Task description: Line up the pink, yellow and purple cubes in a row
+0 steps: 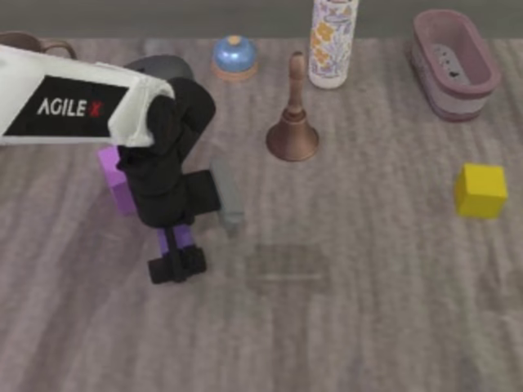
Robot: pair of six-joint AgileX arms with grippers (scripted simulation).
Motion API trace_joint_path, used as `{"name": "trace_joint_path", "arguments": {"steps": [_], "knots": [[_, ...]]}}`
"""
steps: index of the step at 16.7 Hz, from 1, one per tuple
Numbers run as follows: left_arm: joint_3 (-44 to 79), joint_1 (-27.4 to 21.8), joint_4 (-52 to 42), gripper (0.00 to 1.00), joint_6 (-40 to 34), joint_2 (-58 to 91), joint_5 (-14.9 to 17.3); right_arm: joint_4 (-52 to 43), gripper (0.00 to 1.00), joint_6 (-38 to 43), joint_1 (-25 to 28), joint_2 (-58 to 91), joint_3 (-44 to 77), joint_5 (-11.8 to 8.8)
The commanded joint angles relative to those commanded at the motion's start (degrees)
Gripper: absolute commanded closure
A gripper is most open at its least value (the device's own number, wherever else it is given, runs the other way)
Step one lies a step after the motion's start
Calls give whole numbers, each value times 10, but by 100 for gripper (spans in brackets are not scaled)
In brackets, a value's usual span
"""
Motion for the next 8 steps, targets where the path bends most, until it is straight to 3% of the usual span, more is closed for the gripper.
{"name": "trace_joint_path", "arguments": {"steps": [6, 8], "knots": [[0, 0, 0, 98, 0, 0, 0, 0, 0, 0, 0, 0, 0, 0], [0, 0, 0, 100, 0, 0, 0, 0, 0, 0, 0, 0, 0, 0]]}}
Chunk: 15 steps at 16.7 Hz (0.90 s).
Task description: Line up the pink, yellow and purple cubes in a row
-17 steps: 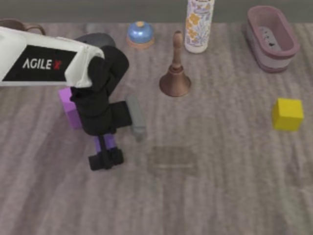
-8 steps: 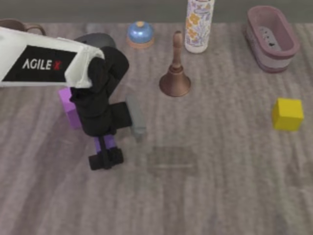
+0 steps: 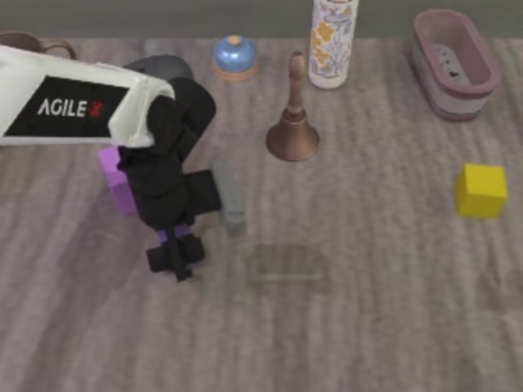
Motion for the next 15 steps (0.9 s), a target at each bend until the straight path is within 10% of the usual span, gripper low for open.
{"name": "trace_joint_path", "arguments": {"steps": [15], "knots": [[75, 9, -146, 100, -10, -76, 10, 0, 0, 0, 0, 0, 0, 0]]}}
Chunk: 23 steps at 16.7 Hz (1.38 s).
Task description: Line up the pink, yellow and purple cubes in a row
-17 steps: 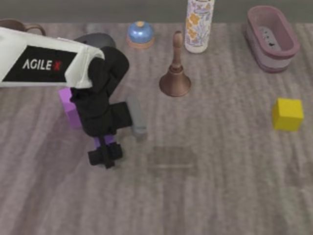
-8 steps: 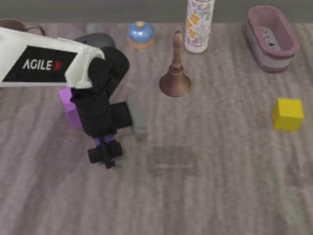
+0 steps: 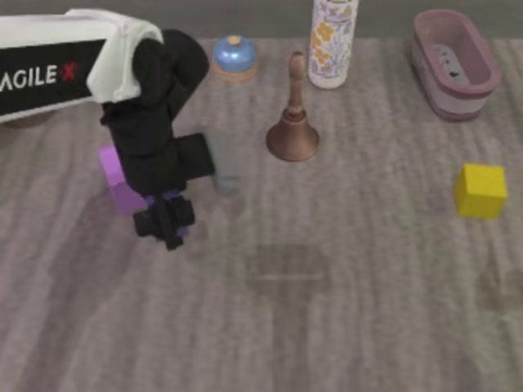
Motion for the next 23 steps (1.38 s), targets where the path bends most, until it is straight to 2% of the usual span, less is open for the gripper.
{"name": "trace_joint_path", "arguments": {"steps": [6, 8, 11, 19, 23], "knots": [[8, -3, -12, 100, 0, -6, 0, 0, 0, 0, 0, 0, 0, 0], [28, -19, -24, 100, -5, 9, 0, 0, 0, 0, 0, 0, 0, 0], [104, -72, -60, 100, -24, 56, -1, 0, 0, 0, 0, 0, 0, 0], [390, -249, -181, 100, -100, 200, -1, 0, 0, 0, 0, 0, 0, 0], [426, -278, -198, 100, -114, 219, -1, 0, 0, 0, 0, 0, 0, 0]]}}
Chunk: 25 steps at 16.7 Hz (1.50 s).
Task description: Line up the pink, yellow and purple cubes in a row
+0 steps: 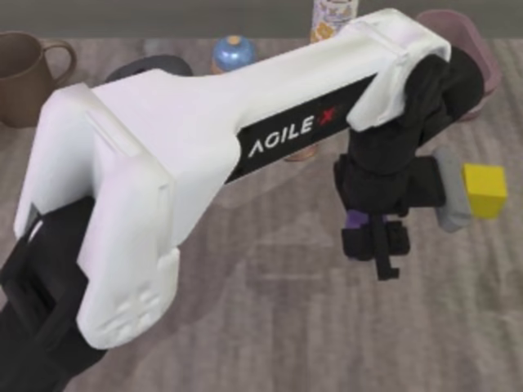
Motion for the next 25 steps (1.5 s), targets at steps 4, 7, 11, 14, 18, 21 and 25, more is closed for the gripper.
{"name": "trace_joint_path", "arguments": {"steps": [4, 7, 11, 14, 18, 21, 25], "knots": [[-3, 2, 3, 100, 2, -2, 0, 0, 0, 0, 0, 0, 0, 0], [-35, 1, 44, 100, 1, 6, 0, 0, 0, 0, 0, 0, 0, 0], [-97, -1, 125, 100, 0, 24, 0, 0, 0, 0, 0, 0, 0, 0], [-109, -1, 137, 100, -1, 28, 0, 0, 0, 0, 0, 0, 0, 0], [-109, -1, 137, 85, -1, 28, 0, 0, 0, 0, 0, 0, 0, 0], [-109, -1, 137, 62, -1, 28, 0, 0, 0, 0, 0, 0, 0, 0], [-109, -1, 137, 32, -1, 28, 0, 0, 0, 0, 0, 0, 0, 0]]}}
